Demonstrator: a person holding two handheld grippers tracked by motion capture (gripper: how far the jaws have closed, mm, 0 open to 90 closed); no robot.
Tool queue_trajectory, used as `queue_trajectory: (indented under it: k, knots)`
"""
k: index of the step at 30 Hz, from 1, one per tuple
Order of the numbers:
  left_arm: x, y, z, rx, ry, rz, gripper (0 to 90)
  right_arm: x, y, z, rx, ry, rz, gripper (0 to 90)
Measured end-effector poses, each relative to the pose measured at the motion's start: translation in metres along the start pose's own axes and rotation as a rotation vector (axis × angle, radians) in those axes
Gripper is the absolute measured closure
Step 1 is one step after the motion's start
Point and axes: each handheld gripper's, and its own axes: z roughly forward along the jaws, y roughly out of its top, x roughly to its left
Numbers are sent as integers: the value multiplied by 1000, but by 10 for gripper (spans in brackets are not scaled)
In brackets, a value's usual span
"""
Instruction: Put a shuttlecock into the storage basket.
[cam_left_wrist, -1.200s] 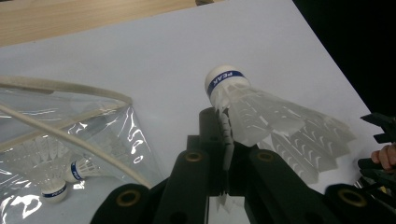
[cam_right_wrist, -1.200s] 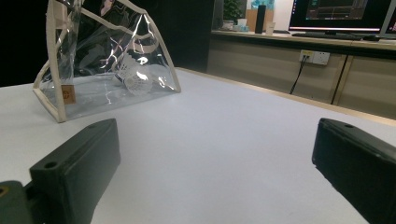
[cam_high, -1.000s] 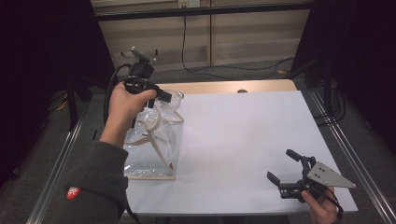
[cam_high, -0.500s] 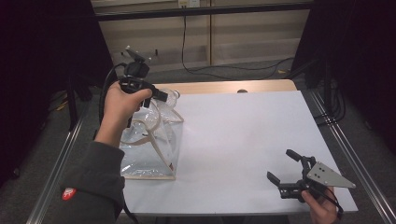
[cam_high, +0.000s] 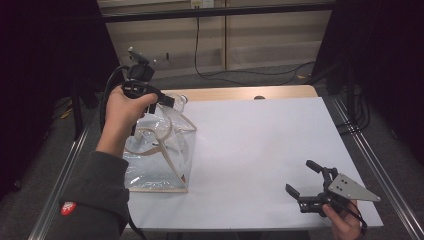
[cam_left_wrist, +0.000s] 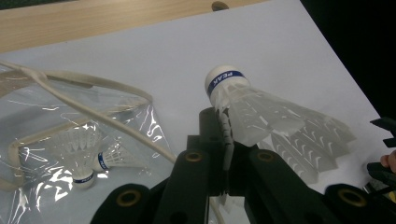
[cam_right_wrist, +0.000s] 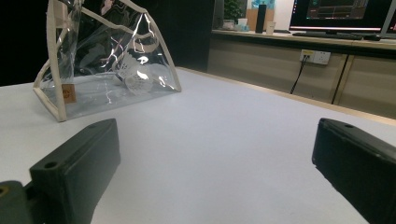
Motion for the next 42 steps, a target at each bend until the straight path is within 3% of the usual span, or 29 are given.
queue_trajectory:
  k: [42]
  knots:
    - [16, -3, -16, -25, 37, -18, 894, 0, 0, 0, 1, -1, -2, 8]
